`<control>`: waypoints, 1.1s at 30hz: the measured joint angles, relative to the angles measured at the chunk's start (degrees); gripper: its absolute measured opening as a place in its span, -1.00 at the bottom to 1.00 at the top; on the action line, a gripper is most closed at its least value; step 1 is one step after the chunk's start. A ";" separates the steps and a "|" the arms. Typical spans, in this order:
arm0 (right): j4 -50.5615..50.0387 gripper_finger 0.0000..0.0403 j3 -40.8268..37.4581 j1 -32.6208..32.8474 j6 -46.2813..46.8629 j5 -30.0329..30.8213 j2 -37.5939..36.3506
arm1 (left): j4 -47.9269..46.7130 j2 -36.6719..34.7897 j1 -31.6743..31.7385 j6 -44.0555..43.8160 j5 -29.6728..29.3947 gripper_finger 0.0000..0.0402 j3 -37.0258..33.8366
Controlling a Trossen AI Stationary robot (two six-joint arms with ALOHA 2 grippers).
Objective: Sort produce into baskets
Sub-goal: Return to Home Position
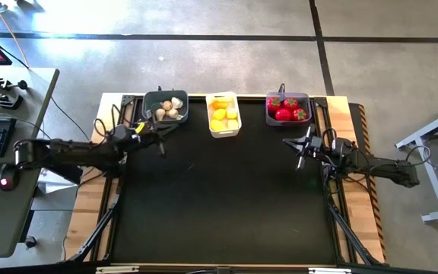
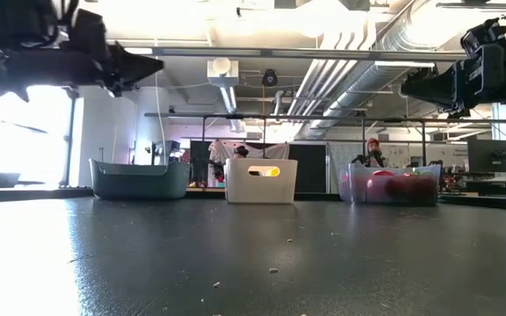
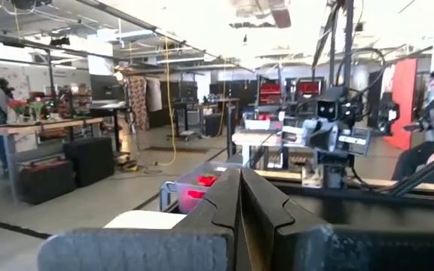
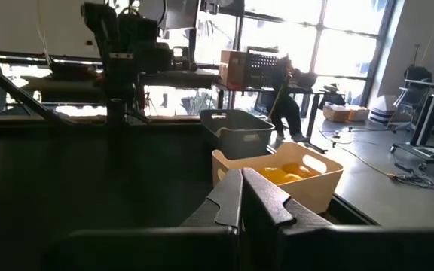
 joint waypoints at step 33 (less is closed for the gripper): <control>-0.01 -1.00 0.00 -1.18 3.54 -0.02 0.25 | -56.10 -50.43 -9.83 0.43 -14.37 -1.00 -3.31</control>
